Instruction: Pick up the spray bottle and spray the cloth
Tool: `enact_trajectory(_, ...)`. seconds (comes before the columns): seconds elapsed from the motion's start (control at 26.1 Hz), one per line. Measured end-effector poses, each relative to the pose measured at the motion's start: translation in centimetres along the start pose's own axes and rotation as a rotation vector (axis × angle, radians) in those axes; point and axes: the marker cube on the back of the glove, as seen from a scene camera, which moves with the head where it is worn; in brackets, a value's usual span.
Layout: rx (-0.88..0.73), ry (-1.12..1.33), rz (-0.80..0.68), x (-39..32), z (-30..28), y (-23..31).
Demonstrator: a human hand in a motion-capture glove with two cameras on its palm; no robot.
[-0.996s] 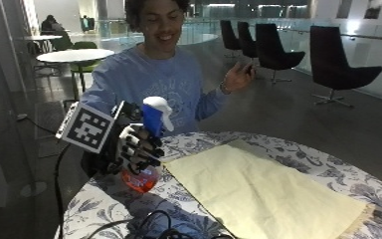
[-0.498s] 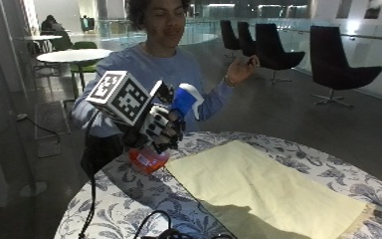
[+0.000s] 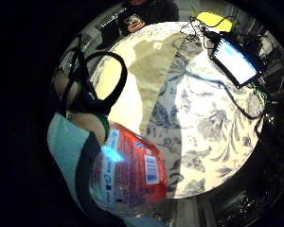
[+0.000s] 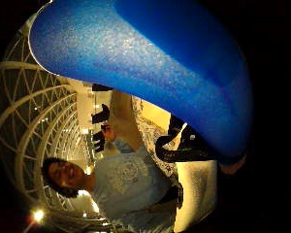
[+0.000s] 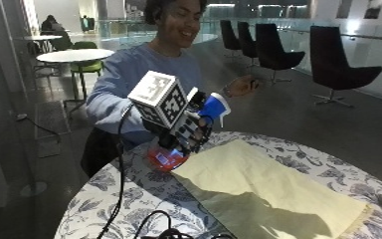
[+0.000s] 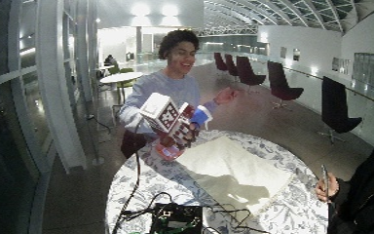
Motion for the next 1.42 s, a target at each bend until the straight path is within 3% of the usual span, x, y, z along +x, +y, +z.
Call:
enact_trajectory(0.96,-0.099,0.027,0.013,-1.8,3.1,-3.8)
enact_trajectory(1.42,-0.034,-0.151,-0.061,-5.6,6.1,-5.6)
